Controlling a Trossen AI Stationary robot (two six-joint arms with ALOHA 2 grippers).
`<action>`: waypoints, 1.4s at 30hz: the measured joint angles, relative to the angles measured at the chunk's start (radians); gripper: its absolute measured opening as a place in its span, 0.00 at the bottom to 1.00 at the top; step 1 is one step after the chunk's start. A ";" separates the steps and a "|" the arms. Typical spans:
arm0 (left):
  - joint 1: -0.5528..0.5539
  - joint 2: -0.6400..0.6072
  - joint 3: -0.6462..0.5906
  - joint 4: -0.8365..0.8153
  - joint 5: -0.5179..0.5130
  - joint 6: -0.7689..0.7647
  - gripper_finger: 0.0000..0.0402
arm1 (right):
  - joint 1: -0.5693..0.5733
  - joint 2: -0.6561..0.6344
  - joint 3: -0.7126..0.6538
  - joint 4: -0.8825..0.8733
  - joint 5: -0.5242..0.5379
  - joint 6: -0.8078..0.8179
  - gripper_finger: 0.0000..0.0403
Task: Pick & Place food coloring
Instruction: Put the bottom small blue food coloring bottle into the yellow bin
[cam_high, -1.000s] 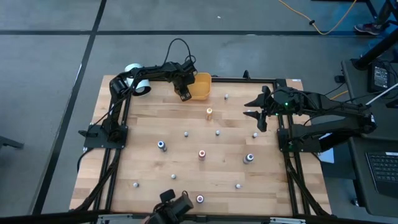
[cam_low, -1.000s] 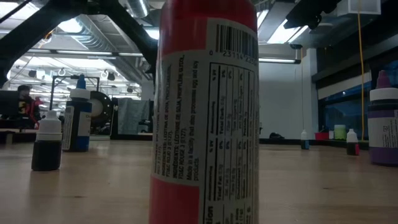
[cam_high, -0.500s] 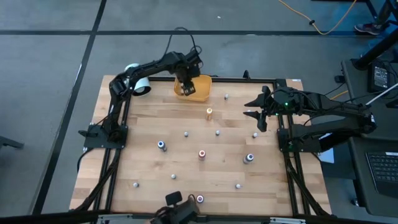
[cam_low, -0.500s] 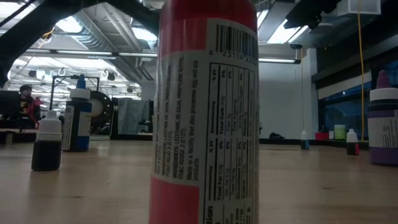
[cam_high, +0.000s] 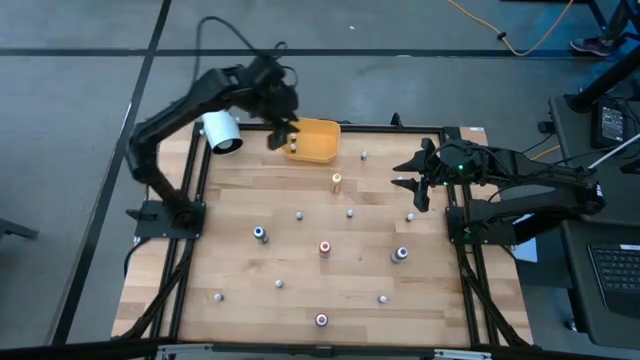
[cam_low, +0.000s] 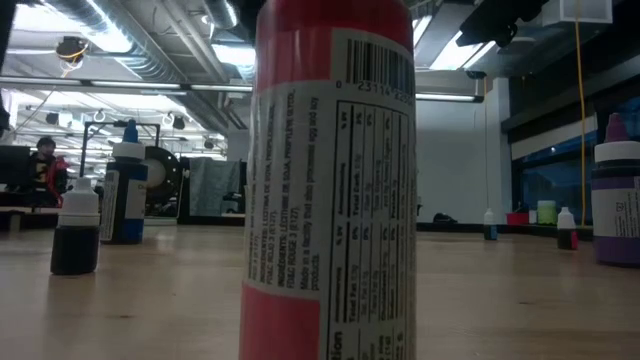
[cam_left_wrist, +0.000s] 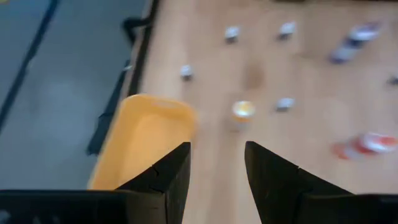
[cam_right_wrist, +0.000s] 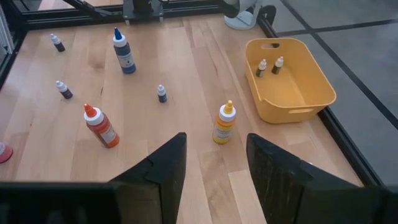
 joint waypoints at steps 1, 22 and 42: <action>-0.008 -0.020 0.000 -0.029 0.023 0.000 0.37 | 0.000 0.000 0.000 0.000 0.000 -0.001 0.42; -0.301 -0.192 -0.403 -0.105 0.051 -0.049 0.38 | 0.000 0.000 0.000 0.000 0.000 -0.049 0.42; -0.359 -0.041 -0.697 0.462 -0.219 -0.331 0.59 | 0.000 0.000 0.000 0.001 0.001 -0.183 0.42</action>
